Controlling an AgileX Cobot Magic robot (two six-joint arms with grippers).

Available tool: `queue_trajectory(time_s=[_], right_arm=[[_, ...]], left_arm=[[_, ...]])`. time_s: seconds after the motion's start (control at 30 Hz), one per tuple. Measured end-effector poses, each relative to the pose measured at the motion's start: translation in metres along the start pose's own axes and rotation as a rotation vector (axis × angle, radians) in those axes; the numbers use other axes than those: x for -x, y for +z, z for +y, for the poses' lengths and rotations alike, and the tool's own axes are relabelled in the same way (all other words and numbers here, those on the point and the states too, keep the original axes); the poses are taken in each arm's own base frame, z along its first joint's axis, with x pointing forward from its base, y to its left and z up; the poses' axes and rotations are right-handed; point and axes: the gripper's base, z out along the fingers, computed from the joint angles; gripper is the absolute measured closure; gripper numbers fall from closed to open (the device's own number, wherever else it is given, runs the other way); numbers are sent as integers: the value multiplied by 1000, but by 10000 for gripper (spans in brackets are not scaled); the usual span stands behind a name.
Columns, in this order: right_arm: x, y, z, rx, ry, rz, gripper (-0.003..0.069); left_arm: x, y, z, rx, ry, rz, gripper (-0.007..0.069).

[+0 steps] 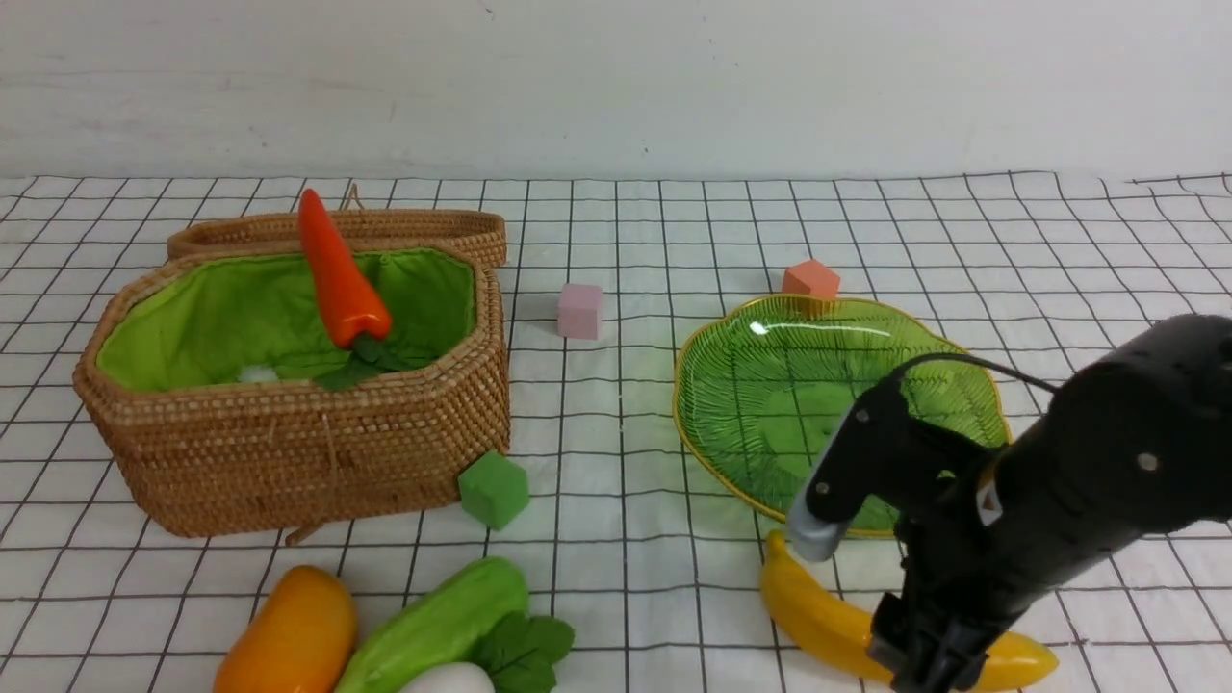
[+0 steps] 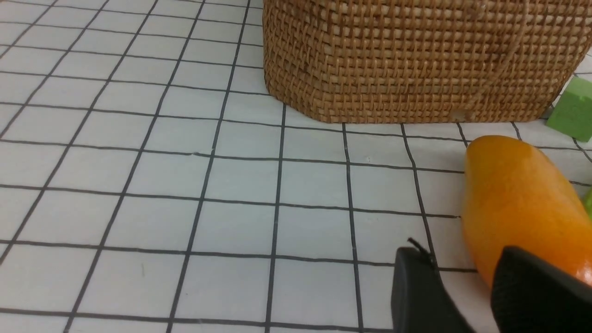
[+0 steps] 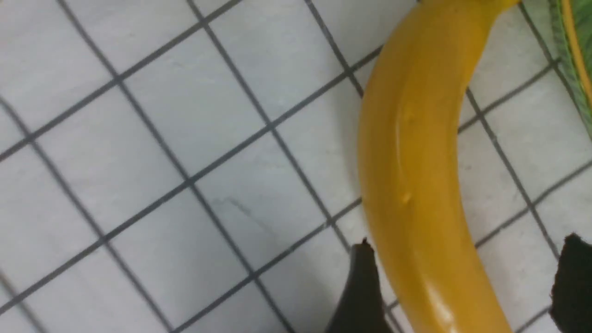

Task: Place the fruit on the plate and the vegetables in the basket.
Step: Use the right arm to grab a banana and put it into the right plate

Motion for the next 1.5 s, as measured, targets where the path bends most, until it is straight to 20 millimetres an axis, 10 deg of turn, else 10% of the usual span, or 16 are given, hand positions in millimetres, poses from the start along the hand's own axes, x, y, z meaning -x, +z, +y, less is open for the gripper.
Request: queue_trajectory(time_s=[0.2, 0.33, 0.5, 0.63, 0.77, 0.87, 1.17, 1.5], right_arm=[[0, 52, -1, 61, -11, 124, 321], [10, 45, -6, 84, -37, 160, 340], [34, -8, -12, 105, -145, 59, 340], [68, -97, -32, 22, -202, -286, 340], [78, -123, -62, -63, -131, -437, 340], [80, -111, -88, -60, 5, -477, 340], [75, 25, -137, 102, 579, -388, 340], [71, 46, -136, 147, 693, -343, 221]], left_arm=[[0, 0, 0, 0, 0, 0, 386], [0, 0, 0, 0, 0, 0, 386], [0, 0, 0, 0, 0, 0, 386], [0, 0, 0, 0, 0, 0, 386], [0, 0, 0, 0, 0, 0, 386], [0, 0, 0, 0, 0, 0, 386], [0, 0, 0, 0, 0, 0, 386], [0, 0, 0, 0, 0, 0, 386]])
